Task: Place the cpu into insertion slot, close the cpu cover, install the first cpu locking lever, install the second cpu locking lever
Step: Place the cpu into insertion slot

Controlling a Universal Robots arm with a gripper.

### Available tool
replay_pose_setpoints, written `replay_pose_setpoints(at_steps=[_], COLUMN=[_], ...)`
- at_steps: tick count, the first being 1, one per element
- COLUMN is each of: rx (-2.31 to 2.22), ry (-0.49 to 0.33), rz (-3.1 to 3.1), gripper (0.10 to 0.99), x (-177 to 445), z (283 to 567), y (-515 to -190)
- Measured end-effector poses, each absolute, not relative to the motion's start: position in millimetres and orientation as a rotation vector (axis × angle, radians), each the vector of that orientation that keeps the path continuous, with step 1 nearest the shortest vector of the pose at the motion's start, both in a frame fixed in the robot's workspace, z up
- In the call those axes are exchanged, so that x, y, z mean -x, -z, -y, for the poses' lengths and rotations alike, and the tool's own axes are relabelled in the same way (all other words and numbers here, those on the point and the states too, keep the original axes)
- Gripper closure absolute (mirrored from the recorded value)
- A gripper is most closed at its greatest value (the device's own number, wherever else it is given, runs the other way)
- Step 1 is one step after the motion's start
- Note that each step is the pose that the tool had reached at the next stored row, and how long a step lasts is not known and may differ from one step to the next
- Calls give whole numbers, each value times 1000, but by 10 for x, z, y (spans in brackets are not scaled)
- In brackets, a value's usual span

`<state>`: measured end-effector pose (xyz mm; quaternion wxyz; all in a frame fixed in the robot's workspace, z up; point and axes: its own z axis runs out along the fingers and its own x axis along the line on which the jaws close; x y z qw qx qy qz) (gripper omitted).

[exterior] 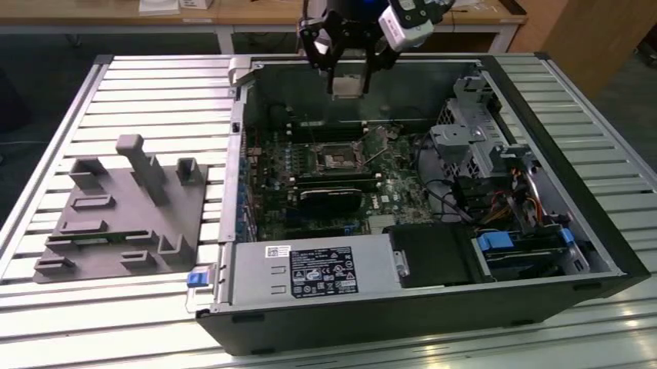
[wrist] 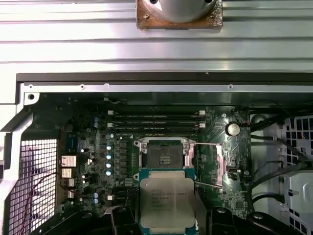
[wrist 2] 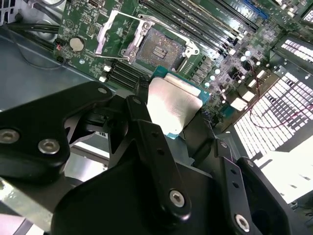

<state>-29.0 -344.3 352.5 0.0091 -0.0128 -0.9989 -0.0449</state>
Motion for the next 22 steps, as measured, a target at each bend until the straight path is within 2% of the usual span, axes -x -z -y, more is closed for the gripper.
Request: replay_pose_setpoints(at_steps=[22], rx=[40], ry=[140], rz=[3120], gripper=[549], x=[290], z=[3443], y=[-3232])
